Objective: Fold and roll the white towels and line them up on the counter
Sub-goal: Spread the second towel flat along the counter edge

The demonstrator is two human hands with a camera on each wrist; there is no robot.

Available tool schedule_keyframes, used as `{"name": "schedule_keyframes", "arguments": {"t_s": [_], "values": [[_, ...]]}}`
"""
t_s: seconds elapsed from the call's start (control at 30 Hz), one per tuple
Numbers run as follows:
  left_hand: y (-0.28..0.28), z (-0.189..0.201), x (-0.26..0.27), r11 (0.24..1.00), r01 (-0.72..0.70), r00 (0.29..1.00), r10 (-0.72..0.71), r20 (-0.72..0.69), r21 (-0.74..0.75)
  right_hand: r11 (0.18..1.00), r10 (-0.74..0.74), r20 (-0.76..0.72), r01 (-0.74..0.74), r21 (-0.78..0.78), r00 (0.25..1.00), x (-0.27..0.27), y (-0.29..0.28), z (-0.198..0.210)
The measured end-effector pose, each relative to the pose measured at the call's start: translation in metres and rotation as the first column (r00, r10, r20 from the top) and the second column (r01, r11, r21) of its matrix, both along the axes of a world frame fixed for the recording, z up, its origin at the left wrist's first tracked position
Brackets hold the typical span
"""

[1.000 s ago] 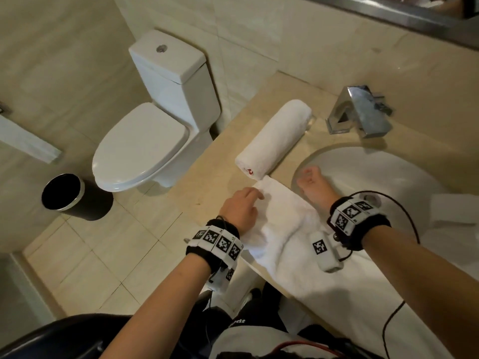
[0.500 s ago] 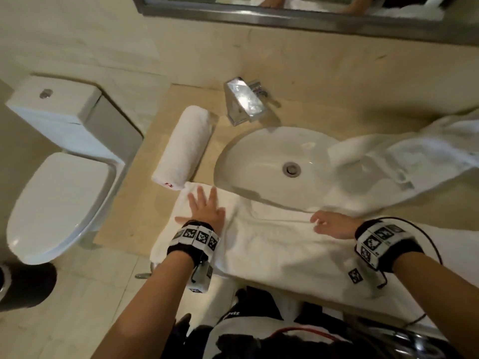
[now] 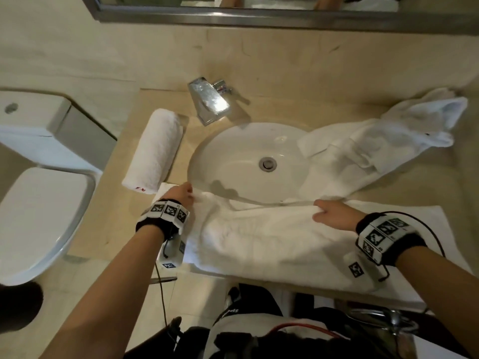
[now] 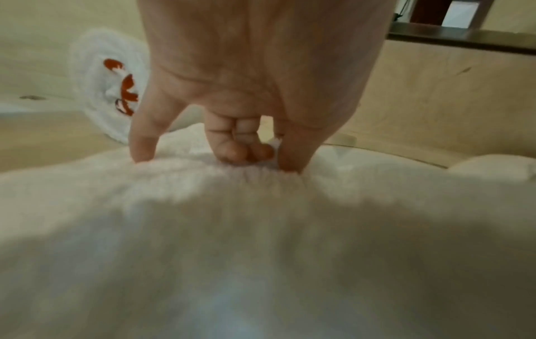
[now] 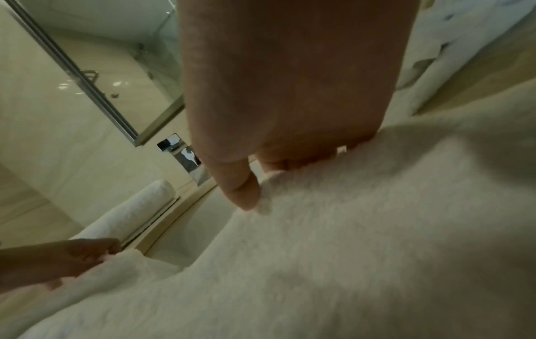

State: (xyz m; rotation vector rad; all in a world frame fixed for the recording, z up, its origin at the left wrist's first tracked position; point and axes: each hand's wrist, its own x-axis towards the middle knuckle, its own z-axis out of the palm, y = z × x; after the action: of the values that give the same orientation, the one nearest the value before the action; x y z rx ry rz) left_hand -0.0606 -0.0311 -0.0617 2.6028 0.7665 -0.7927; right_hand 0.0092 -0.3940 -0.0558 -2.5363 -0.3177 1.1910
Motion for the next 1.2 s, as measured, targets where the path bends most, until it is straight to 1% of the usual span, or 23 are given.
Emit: {"name": "schedule_keyframes", "arguments": {"t_s": [0.07,0.13,0.2,0.3,0.37,0.4,0.47,0.57,0.6,0.7,0.73,0.8,0.93,1.0,1.03,1.07,1.13,1.17,1.2], "values": [[0.003,0.0,-0.001,0.998,-0.07,0.995,0.07,0.068,-0.002,1.0,0.001,-0.024,0.0,0.013,1.0,0.004,-0.005,0.008],[0.005,0.003,-0.001,0.987,-0.158,0.981,0.159,0.115,-0.012,0.999,0.032,-0.018,-0.033,-0.017,0.999,0.013,-0.01,0.015],[0.003,0.004,0.0,0.978,-0.206,0.969,0.207,0.132,-0.019,0.999,0.034,0.045,-0.033,-0.018,0.998,0.024,-0.015,0.019],[-0.002,0.005,0.001,0.961,-0.276,0.947,0.275,0.165,-0.019,0.998,-0.036,0.185,0.045,-0.045,0.982,0.039,-0.019,0.014],[-0.009,0.006,0.0,0.951,-0.308,0.931,0.302,0.206,-0.004,0.99,-0.055,0.242,0.085,-0.113,0.969,0.042,-0.023,0.006],[-0.013,0.008,-0.002,0.949,-0.316,0.926,0.309,0.216,-0.001,0.983,-0.035,0.269,0.081,-0.162,0.962,0.042,-0.026,0.0],[-0.02,0.011,-0.003,0.942,-0.335,0.921,0.331,0.206,-0.016,0.97,-0.018,0.313,0.092,-0.223,0.95,0.037,-0.035,-0.007],[-0.014,0.007,-0.006,0.924,-0.369,0.897,0.383,0.22,-0.102,0.972,-0.117,0.368,0.182,-0.146,0.922,0.027,-0.056,-0.015],[-0.012,0.005,-0.01,0.922,-0.373,0.894,0.387,0.225,-0.102,0.971,-0.156,0.386,0.212,-0.107,0.909,0.024,-0.066,-0.017],[-0.011,0.002,-0.024,0.907,-0.422,0.888,0.414,0.201,-0.002,0.952,-0.263,0.398,0.302,-0.039,0.879,0.015,-0.095,-0.02],[-0.012,0.001,-0.029,0.89,-0.455,0.873,0.444,0.201,0.011,0.948,-0.268,0.407,0.313,-0.048,0.873,0.013,-0.105,-0.02],[-0.012,-0.002,-0.04,0.837,-0.547,0.82,0.535,0.205,0.007,0.946,-0.251,0.432,0.314,-0.079,0.866,0.011,-0.121,-0.019],[-0.02,-0.007,-0.066,0.673,-0.739,0.643,0.697,0.317,0.02,0.946,-0.189,0.474,0.289,-0.146,0.86,0.008,-0.145,-0.018],[-0.026,-0.01,-0.082,0.587,-0.809,0.55,0.749,0.369,0.012,0.94,-0.197,0.48,0.303,-0.154,0.855,0.008,-0.151,-0.02],[-0.028,-0.01,-0.089,0.55,-0.835,0.509,0.776,0.373,-0.003,0.939,-0.198,0.486,0.307,-0.156,0.851,0.008,-0.152,-0.021],[-0.033,-0.01,-0.095,0.532,-0.847,0.491,0.792,0.363,-0.014,0.938,-0.193,0.495,0.308,-0.162,0.847,0.007,-0.153,-0.023],[-0.037,-0.014,-0.105,0.495,-0.867,0.457,0.84,0.292,-0.068,0.934,-0.187,0.519,0.316,-0.17,0.834,0.007,-0.152,-0.027],[-0.039,-0.016,-0.11,0.488,-0.87,0.461,0.854,0.24,-0.069,0.926,-0.207,0.534,0.341,-0.163,0.819,0.006,-0.151,-0.029],[-0.041,-0.018,-0.115,0.528,-0.848,0.511,0.839,0.188,-0.049,0.912,-0.25,0.549,0.384,-0.144,0.798,0.006,-0.15,-0.031]]}}
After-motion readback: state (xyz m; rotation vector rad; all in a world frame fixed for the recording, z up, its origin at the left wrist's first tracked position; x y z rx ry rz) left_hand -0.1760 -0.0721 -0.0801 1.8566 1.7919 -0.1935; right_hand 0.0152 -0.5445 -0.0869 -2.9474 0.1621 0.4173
